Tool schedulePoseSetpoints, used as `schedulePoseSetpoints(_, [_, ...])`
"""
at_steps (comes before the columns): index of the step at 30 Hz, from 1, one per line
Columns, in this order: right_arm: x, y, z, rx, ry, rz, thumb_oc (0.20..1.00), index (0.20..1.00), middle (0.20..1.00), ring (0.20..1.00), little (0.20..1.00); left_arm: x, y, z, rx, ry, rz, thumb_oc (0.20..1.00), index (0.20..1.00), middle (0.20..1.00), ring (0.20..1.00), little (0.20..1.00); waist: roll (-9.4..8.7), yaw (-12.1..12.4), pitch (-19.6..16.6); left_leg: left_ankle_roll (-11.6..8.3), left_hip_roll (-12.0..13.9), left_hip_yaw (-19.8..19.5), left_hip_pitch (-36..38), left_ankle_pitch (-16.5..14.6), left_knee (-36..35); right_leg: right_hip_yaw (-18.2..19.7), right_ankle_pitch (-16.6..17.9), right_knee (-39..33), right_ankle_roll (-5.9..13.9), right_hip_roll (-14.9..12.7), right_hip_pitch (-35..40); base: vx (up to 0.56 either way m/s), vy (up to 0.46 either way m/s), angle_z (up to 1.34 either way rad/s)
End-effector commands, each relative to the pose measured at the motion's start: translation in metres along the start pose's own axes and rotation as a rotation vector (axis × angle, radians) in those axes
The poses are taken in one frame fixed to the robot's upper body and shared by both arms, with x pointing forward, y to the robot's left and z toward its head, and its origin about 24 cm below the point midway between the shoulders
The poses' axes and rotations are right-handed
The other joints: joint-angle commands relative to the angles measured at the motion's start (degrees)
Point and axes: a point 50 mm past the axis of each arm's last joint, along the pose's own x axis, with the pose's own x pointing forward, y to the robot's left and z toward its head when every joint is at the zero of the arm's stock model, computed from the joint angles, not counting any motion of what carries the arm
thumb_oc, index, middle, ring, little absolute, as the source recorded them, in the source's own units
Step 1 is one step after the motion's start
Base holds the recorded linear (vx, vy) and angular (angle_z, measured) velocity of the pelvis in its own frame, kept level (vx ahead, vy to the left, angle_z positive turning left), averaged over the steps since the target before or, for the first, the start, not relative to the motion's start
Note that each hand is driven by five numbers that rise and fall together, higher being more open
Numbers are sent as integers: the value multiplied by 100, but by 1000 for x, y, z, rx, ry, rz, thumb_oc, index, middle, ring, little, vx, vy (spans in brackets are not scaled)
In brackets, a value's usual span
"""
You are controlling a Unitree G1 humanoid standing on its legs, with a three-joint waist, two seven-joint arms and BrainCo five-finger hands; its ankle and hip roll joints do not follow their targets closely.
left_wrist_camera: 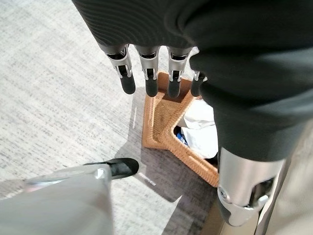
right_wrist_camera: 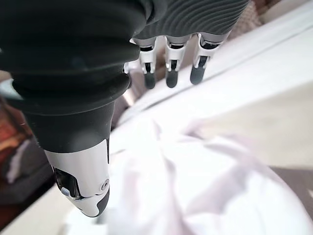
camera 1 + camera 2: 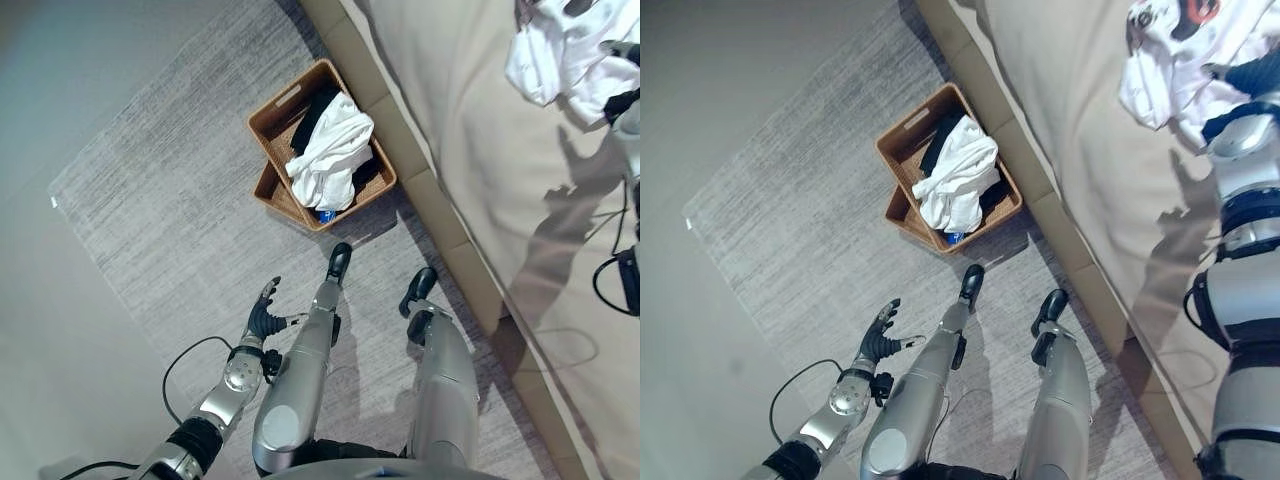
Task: Pick up clothes into the bucket
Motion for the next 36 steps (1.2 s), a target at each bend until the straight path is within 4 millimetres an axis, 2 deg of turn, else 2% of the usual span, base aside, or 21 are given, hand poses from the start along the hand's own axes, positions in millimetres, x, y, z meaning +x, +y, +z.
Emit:
schedulePoseSetpoints(1, [21,-51,9,-112,-56,-109,1000,1000,1000,1000,1000,-8,-1,7,-95,-46,-1,1000,1000,1000,1000,1000,257,3,-48,24,146,-302,-114,-359,326,141,-201,291,406,-31,7,4,-26,4])
schedulePoseSetpoints(2, [21,-51,10,-112,-56,-109,1000,1000,1000,1000,1000,-7,-1,7,-96,-46,-1,1000,1000,1000,1000,1000,256,1,-48,24,144,-300,-118,-360,329,145,-203,296,407,-33,0,12,-46,5])
schedulePoseSetpoints(3, [24,-60,7,-157,-41,-114,1000,1000,1000,1000,1000,-9,-3,9,-99,-58,-10,1000,1000,1000,1000,1000,280,17,-48,23,133,-292,-310,-362,375,173,-213,334,411,-35,-215,10,-21,6])
schedulePoseSetpoints(10, [31,-77,19,-211,-56,-147,1000,1000,1000,1000,1000,-14,-4,10,-136,-54,8,1000,1000,1000,1000,1000,336,12,-48,15,70,-203,-957,-344,512,285,-249,589,427,-108,-934,6,-4,3])
schedulePoseSetpoints(20, [35,-81,41,-211,-112,-141,1000,1000,1000,1000,1000,-15,2,18,-198,-87,43,1000,1000,1000,1000,1000,316,77,-48,59,-27,-148,-1597,-436,789,386,-238,795,424,-158,-1563,4,1,0])
schedulePoseSetpoints(21, [35,-79,43,-209,-118,-132,856,856,856,856,856,-15,4,20,-203,-95,45,1000,1000,1000,1000,1000,307,86,-48,63,-22,-146,-1652,-442,814,402,-229,784,421,-155,-1606,0,0,0])
schedulePoseSetpoints(22, [36,-78,54,-170,-152,-122,260,260,260,260,260,-15,8,23,-218,-110,55,1000,1000,1000,1000,1000,261,86,-48,74,-14,-133,-1749,-446,824,423,-195,773,428,-118,-1711,0,0,0])
schedulePoseSetpoints(23, [36,-79,55,-170,-153,-122,200,200,200,200,200,-14,8,23,-219,-111,56,1000,1000,1000,1000,1000,258,84,-48,74,-14,-128,-1759,-446,828,429,-194,777,428,-118,-1723,9,-27,-4])
schedulePoseSetpoints(26, [35,-76,65,-140,-188,-112,200,200,200,200,200,-13,10,26,-230,-124,59,1000,1000,1000,1000,1000,200,49,-48,63,-11,-111,-1881,-423,810,459,-133,704,438,-97,-1829,4,-7,-2])
schedulePoseSetpoints(27, [34,-73,73,-125,-214,-113,200,200,200,200,200,-12,10,28,-222,-129,61,1000,1000,1000,1000,1000,148,26,-48,70,-9,-89,-1961,-430,832,470,-116,665,429,-74,-1899,0,0,0])
schedulePoseSetpoints(32, [31,-67,83,-79,-263,-124,200,200,200,200,200,-9,12,30,-228,-138,80,1000,1000,1000,1000,1000,53,-23,-48,72,-50,-64,-2068,-480,992,473,-86,626,430,-63,-1930,-1,13,-6])
schedulePoseSetpoints(36, [28,-64,91,-53,-305,-138,200,200,200,200,200,-8,17,24,-209,-119,102,1000,1000,1000,1000,1000,-45,-83,-48,71,-64,-34,-2024,-560,1160,467,-52,601,426,-61,-1801,-10,20,-3])
